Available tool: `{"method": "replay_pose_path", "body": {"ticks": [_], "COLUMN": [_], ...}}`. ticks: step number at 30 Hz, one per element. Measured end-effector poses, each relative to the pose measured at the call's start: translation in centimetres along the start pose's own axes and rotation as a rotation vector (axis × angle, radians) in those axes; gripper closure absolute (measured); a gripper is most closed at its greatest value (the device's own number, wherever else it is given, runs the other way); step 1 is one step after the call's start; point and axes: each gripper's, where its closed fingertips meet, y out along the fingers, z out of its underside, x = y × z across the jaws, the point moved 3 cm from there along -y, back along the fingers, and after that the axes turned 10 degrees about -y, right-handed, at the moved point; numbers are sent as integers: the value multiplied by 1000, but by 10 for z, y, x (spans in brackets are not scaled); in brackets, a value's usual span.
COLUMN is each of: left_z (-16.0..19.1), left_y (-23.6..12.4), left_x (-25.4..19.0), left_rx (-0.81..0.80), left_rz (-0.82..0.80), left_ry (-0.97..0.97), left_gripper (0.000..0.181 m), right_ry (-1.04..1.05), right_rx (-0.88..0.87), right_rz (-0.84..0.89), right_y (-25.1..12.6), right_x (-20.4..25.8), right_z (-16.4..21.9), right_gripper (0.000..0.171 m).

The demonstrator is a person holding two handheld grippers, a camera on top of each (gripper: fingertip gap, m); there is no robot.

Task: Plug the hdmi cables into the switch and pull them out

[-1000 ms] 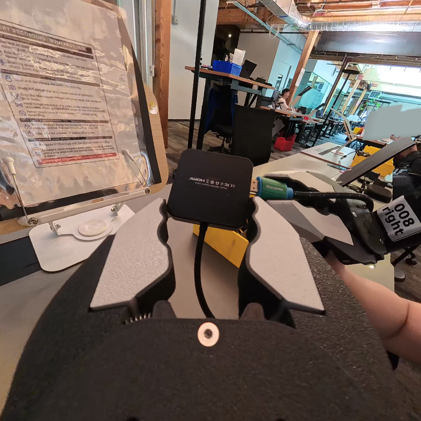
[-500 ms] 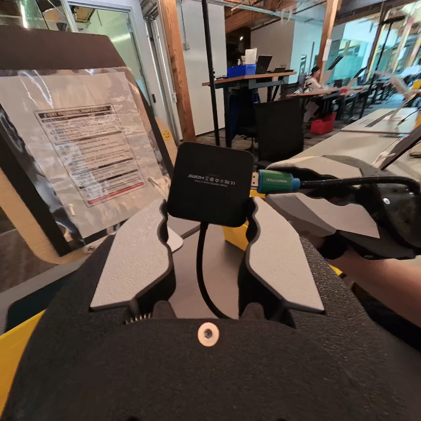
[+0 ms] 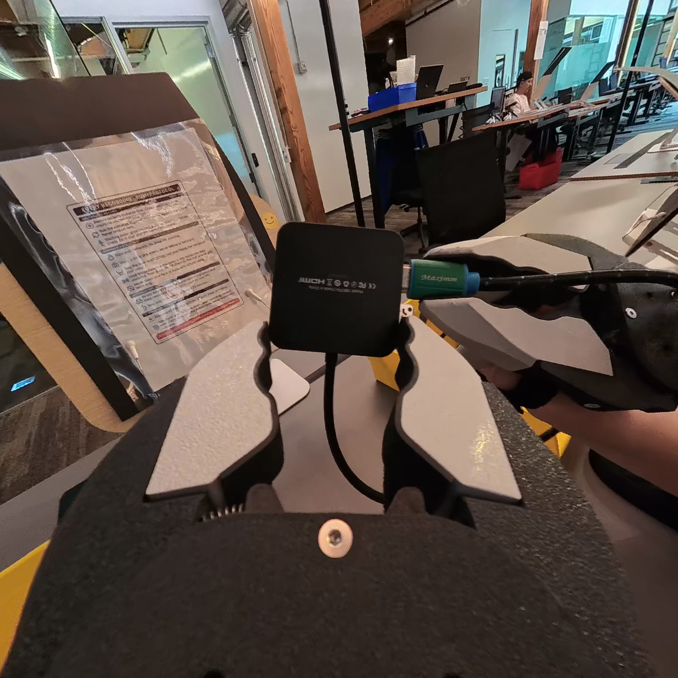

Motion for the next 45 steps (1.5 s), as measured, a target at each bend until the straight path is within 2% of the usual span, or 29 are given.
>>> {"method": "replay_pose_path", "body": {"ticks": [1,6,12,14,19,25,28,30,32,39,45], "left_z": [0,0,-6,-11,-14,-14,-16,-11,-10,-13,-8], "left_y": [0,-3,-8,-11,-17,-22,-28,-27,-26,-37,-39], "left_x": [-1,-2,-7,-6,-6,-11,-6,-5,-9,-15,-15], "left_rx": [0,20,-30,-70,-101,-127,-142,-113,-102,-64,20], "left_rz": [-2,28,222,256,340,501,635,660,686,861,884], "left_ry": [9,46,-143,-199,-241,-329,-449,-458,-462,-586,-639], "left_gripper": [115,116,118,125,130,123,135,145,140,163,166], "right_ry": [10,52,59,37,5,-8,-2,5,-3,44,110], "right_rx": [-4,-2,-62,-86,-122,-182,-202,-214,-220,-242,-261], "right_rz": [-1,-20,-14,-15,-54,-90,-117,-138,-150,-196,-287], "right_y": [0,0,-5,-6,-8,-11,-12,-12,-12,-12,-13], "right_x": [0,-3,-11,-12,-8,1,3,6,10,13,16], "right_z": [0,-1,-8,-11,-18,-25,-29,-29,-28,-30,-24], "right_gripper": [150,150,150,150,150,150,150,150,150,150,150]}}
